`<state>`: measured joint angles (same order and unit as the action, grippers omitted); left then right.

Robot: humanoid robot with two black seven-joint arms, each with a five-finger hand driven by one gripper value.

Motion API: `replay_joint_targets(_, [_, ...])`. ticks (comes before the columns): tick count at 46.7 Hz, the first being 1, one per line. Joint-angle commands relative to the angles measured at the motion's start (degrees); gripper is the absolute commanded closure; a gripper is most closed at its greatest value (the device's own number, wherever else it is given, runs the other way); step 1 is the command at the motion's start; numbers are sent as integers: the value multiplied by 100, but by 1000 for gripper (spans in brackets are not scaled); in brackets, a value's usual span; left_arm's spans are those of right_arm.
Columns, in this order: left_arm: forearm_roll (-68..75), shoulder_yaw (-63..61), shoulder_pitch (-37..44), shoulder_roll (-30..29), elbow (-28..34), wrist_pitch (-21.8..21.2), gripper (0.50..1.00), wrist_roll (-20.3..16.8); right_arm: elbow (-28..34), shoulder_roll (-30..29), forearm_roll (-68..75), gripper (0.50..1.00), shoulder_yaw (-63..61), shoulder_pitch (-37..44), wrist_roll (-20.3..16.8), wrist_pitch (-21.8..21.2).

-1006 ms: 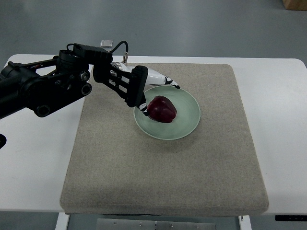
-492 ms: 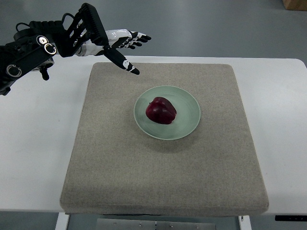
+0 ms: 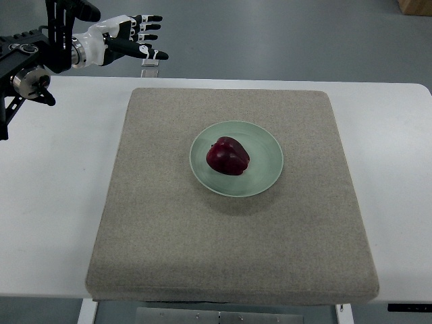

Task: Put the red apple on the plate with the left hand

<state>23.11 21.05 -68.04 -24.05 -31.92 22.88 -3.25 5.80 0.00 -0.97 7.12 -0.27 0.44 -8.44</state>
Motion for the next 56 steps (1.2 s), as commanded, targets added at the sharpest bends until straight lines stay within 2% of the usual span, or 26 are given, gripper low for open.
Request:
replay_joint_targets(1, [-350, 31, 19, -12, 1, 6, 504, 26, 0, 0, 0, 536, 0, 0, 0, 1])
replay_joint_targets(7, [-1535, 66, 106, -73, 10, 137, 504, 105, 0, 0, 0, 536, 0, 0, 0, 1])
replay_joint_targets(13, [-2494, 75, 168, -214, 124, 682, 504, 500, 0, 0, 0, 536, 0, 0, 0, -8])
replay_joint_targets(26, [-3795, 250, 379, -223, 581, 1201, 504, 1019, 0, 0, 0, 536, 0, 0, 0, 1])
replay_joint_targets(41, [-4060, 1253, 1275, -170, 379, 1212, 501, 1335, 0, 0, 0, 536, 0, 0, 0, 1])
replay_joint_targets(56, [-4069, 1288, 1337, -117, 300, 1131, 501, 1380, 0, 0, 0, 536, 0, 0, 0, -8])
